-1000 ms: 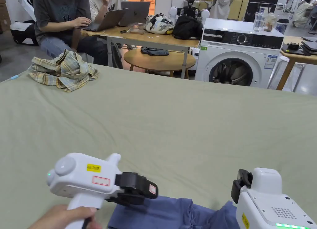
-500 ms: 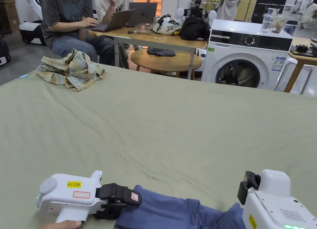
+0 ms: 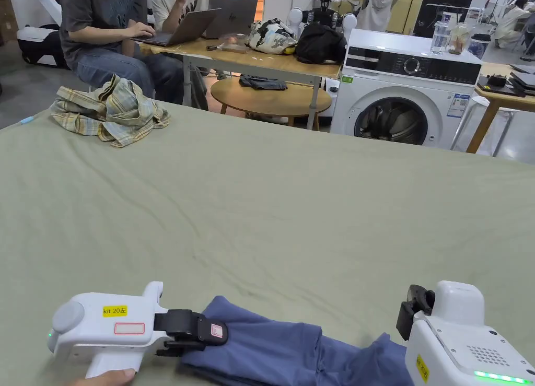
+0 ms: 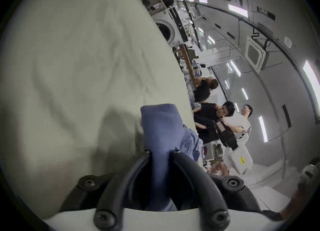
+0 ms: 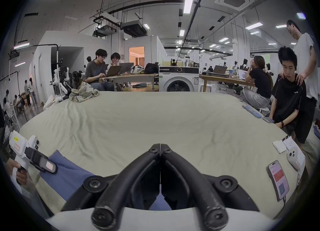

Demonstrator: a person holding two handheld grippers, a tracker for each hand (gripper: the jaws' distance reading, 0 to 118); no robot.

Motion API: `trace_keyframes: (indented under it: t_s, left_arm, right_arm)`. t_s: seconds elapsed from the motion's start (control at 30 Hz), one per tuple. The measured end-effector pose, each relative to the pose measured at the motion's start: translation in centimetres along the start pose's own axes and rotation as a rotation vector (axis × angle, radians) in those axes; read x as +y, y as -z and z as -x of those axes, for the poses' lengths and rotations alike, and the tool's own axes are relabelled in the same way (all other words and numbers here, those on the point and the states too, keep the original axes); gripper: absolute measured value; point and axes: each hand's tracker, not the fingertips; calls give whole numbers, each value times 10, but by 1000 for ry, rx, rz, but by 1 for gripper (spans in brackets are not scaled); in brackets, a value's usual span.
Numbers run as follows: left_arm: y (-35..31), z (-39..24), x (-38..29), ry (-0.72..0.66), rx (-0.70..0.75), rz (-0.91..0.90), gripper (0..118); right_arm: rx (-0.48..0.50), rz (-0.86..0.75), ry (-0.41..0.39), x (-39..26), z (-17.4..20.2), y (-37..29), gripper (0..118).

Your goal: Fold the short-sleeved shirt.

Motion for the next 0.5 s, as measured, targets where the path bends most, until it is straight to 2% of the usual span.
trace_keyframes:
  t_s: [0.13, 0.33, 0.5]
  left_arm:
    - [-39, -21, 10, 5, 20, -41, 6]
    - [-102, -37, 38, 35, 185, -132, 6]
    - [-91, -63, 43, 82, 292, -113, 6]
  right_arm:
    - [4, 1, -8, 2, 1, 1, 0]
    - [27, -2, -9, 7, 9, 2, 0]
    - [44, -2, -13, 7, 14, 3, 0]
